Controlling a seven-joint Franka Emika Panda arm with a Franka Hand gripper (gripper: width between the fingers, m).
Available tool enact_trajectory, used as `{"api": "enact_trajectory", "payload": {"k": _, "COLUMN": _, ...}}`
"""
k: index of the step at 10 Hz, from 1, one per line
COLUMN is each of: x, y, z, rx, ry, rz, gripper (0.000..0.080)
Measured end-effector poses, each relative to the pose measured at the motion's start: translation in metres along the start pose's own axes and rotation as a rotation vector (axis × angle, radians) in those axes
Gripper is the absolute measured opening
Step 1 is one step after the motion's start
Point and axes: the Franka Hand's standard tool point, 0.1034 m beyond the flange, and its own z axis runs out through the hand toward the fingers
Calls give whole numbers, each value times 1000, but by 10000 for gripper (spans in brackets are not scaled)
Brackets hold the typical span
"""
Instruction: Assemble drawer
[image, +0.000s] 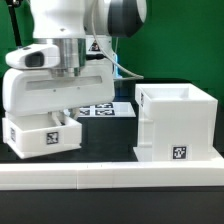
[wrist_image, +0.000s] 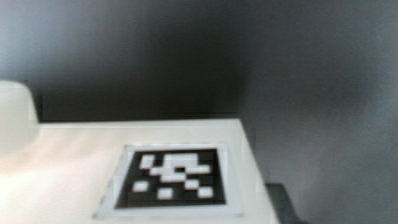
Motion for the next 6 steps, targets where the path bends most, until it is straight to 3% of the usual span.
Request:
{"api": "enact_trajectory", "payload": {"k": 3, "x": 10, "y": -9, "z": 2, "rx": -6, "ry": -13, "rz": -279, "gripper": 42}}
{"api": "enact_trajectory", "payload": {"k": 6, "x": 5, "y": -4, "z": 3, "rx": -9, "ry": -23, "rz": -451, "gripper": 42}}
